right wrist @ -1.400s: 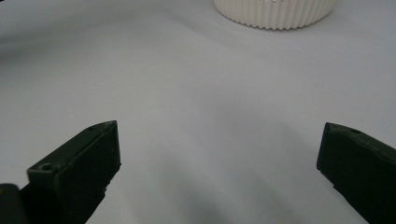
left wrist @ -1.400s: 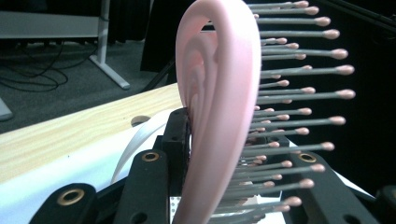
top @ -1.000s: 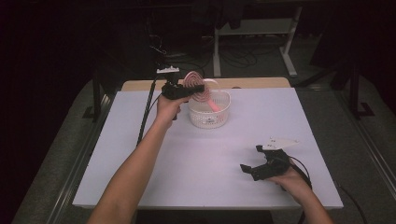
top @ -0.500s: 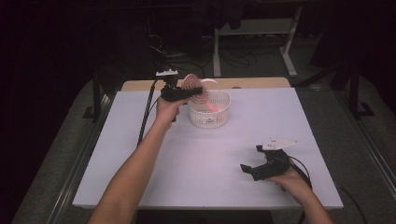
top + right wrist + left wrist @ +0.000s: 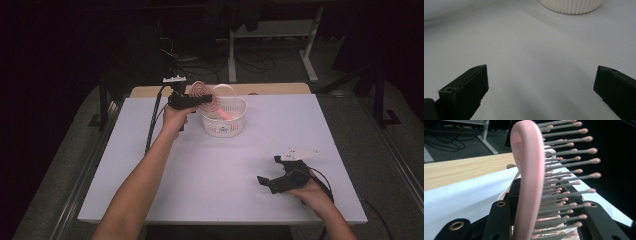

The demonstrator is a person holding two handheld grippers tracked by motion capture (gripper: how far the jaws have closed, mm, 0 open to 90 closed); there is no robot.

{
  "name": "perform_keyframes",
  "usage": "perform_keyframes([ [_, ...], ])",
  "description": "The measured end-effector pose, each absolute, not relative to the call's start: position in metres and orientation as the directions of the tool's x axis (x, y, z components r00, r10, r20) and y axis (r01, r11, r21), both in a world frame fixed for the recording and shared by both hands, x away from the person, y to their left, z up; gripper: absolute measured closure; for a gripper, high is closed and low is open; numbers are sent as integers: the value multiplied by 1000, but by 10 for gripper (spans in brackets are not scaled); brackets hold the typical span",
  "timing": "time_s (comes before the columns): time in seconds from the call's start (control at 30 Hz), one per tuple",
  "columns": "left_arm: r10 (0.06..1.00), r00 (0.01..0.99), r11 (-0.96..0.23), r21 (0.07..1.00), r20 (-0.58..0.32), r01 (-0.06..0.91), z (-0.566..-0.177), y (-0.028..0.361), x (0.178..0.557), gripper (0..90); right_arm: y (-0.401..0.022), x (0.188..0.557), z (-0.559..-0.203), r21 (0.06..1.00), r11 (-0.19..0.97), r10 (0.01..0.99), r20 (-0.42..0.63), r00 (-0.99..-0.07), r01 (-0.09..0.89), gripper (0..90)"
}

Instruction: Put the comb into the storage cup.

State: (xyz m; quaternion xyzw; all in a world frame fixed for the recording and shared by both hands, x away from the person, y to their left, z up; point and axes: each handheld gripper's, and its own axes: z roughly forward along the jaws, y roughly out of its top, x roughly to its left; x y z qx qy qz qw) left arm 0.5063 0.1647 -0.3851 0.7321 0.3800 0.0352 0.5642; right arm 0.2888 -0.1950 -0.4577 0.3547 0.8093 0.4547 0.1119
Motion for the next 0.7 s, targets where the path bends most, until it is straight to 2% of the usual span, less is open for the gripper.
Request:
perform_keyframes([
  [0.4, 627, 708, -112, 862, -325, 495, -389, 164, 505, 487, -195, 289, -458, 816, 337, 675, 139, -725, 470, 0],
  [0.7, 638, 719, -152, 871, -275, 468, -391, 169, 505, 341, -193, 288, -458, 813, 349, 672, 130, -729, 467, 0],
])
